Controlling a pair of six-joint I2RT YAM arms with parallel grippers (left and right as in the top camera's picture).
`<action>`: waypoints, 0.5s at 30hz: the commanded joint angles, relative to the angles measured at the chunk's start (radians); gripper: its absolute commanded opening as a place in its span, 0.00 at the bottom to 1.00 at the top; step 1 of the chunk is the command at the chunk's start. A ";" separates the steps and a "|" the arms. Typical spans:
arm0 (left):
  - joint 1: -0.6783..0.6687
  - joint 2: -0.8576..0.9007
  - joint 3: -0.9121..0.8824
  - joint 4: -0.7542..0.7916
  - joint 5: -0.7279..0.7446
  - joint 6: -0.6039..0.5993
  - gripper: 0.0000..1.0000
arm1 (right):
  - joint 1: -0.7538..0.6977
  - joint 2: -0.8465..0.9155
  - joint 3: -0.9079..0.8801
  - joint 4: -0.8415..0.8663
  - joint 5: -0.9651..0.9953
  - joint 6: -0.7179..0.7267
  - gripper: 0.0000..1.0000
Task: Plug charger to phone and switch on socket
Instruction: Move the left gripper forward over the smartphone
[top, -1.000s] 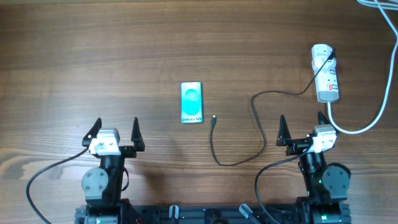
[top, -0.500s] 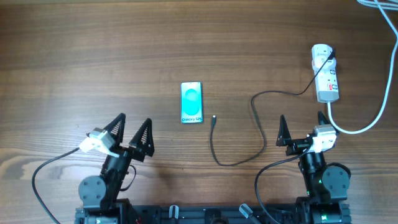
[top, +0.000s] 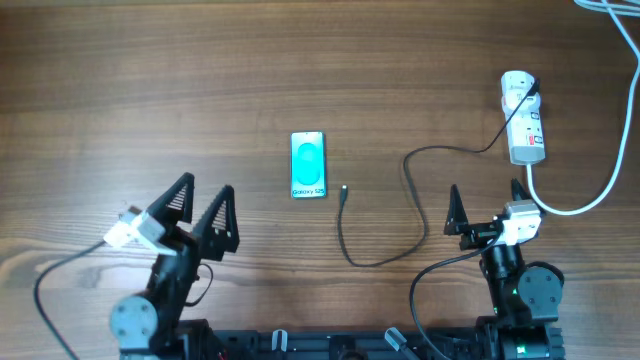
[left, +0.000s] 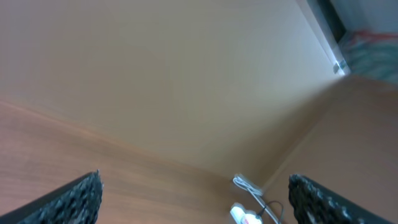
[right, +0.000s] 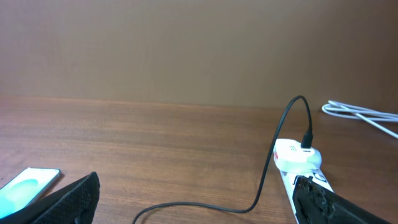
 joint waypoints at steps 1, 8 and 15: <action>0.007 0.179 0.222 -0.192 -0.024 0.039 0.99 | -0.005 -0.005 0.000 0.003 0.016 -0.012 1.00; 0.007 0.649 0.655 -0.664 0.130 0.208 1.00 | -0.005 -0.005 0.000 0.003 0.016 -0.012 1.00; -0.003 0.906 0.778 -0.665 0.401 0.175 1.00 | -0.005 -0.005 0.000 0.003 0.016 -0.011 1.00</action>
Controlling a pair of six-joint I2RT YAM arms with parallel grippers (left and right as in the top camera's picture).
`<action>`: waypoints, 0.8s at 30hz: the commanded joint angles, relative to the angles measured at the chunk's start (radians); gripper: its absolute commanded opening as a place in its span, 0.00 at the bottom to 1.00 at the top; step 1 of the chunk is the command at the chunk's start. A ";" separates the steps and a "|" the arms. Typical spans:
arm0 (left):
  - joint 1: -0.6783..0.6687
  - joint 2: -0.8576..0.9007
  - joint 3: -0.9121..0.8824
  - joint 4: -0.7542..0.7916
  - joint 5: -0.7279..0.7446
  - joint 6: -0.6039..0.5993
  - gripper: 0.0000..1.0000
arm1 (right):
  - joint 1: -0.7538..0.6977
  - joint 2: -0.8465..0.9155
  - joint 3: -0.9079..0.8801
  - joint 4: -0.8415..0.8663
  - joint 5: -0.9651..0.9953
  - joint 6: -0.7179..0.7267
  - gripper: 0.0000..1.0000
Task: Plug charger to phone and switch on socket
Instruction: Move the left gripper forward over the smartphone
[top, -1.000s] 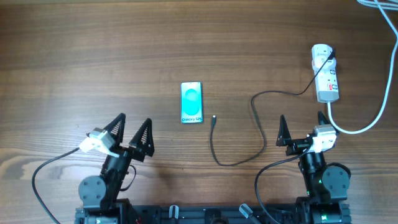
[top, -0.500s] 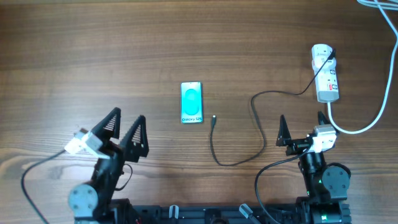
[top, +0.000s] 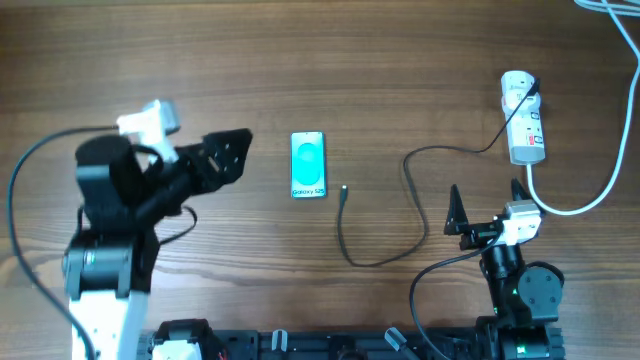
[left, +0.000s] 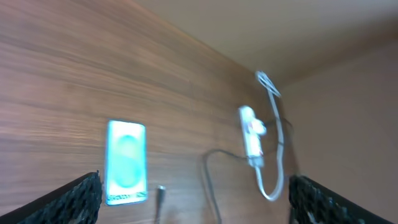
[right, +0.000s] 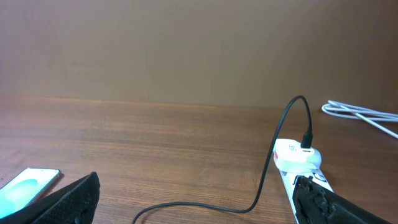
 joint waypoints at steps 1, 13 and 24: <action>-0.014 0.104 0.047 -0.027 0.156 -0.018 1.00 | -0.005 -0.005 0.000 0.003 0.017 -0.012 1.00; -0.333 0.541 0.491 -0.563 -0.349 -0.002 0.99 | -0.005 -0.005 0.000 0.003 0.016 -0.011 1.00; -0.436 0.930 0.818 -0.748 -0.558 -0.008 1.00 | -0.005 -0.005 0.000 0.003 0.016 -0.012 1.00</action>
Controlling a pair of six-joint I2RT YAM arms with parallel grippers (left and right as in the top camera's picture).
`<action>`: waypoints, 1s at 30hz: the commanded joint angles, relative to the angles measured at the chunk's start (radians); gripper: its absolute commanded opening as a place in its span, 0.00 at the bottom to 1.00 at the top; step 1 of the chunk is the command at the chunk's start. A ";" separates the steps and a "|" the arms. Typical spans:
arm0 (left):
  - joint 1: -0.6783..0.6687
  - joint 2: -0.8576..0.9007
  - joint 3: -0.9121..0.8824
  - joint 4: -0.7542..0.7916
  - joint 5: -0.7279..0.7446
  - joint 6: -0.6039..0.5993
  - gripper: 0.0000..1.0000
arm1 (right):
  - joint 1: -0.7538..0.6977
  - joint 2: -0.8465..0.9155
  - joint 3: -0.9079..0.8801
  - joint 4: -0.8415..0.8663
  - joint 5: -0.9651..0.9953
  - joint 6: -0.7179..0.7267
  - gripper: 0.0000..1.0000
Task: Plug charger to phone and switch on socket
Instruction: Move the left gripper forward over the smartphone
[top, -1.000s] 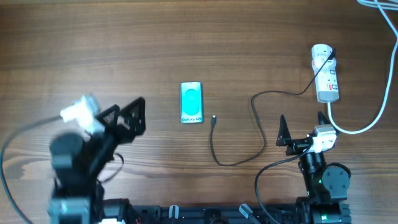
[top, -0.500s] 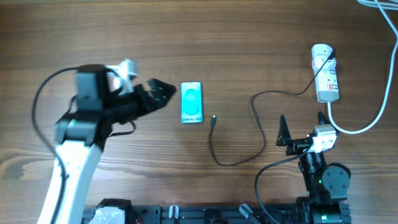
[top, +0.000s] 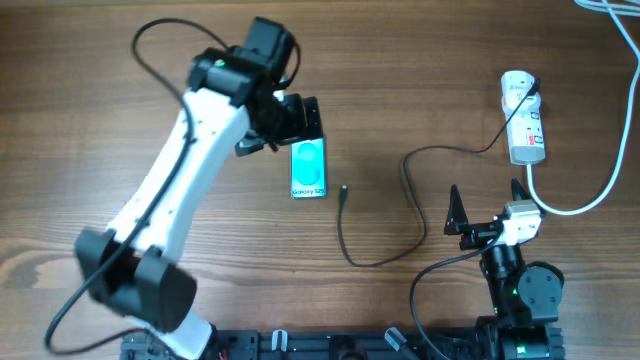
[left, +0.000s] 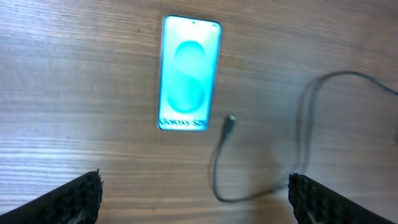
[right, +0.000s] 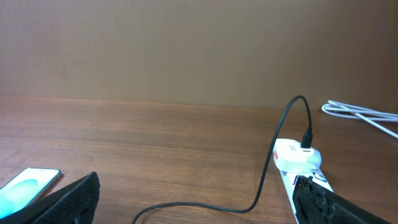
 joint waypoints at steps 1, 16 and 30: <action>0.001 0.082 0.016 0.010 -0.071 0.001 1.00 | -0.005 -0.006 0.000 0.003 0.016 -0.012 1.00; -0.026 0.192 0.014 0.108 -0.037 0.001 1.00 | -0.005 -0.006 0.000 0.003 0.017 -0.012 1.00; -0.072 0.359 0.013 0.158 -0.037 0.001 1.00 | -0.005 -0.006 0.000 0.003 0.016 -0.012 1.00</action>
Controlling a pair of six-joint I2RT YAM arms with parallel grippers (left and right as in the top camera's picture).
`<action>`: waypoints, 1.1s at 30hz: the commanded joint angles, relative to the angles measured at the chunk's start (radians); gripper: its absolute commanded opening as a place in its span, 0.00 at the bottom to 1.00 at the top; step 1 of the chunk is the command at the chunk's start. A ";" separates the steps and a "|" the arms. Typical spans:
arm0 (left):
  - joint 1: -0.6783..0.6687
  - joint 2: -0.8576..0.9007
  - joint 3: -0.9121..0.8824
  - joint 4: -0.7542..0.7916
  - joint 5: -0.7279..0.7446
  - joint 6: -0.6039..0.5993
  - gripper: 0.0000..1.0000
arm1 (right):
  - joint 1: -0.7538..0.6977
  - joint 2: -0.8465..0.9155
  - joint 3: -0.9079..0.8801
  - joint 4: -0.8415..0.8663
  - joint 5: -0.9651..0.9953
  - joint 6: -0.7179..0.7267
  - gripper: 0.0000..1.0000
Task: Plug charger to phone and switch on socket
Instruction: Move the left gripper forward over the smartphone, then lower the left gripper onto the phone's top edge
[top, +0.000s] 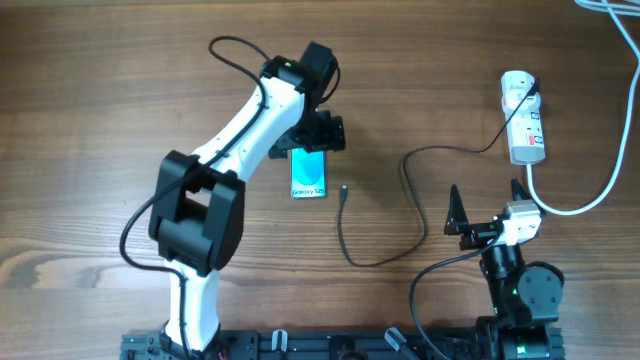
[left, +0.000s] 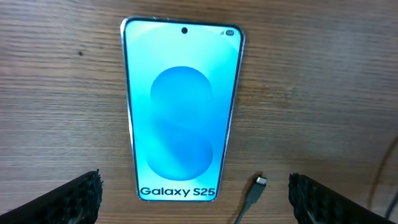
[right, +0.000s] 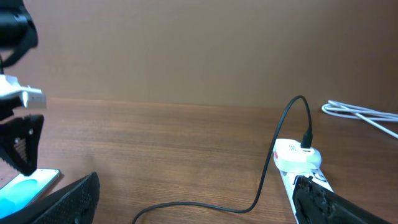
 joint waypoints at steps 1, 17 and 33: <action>0.000 0.038 0.012 0.003 0.001 0.001 1.00 | -0.005 -0.006 0.000 0.003 0.017 -0.011 1.00; -0.002 0.072 -0.016 0.038 -0.047 0.001 1.00 | -0.005 -0.006 0.000 0.003 0.016 -0.011 1.00; -0.002 0.073 -0.016 0.056 -0.049 0.001 1.00 | -0.005 -0.006 0.000 0.003 0.017 -0.012 1.00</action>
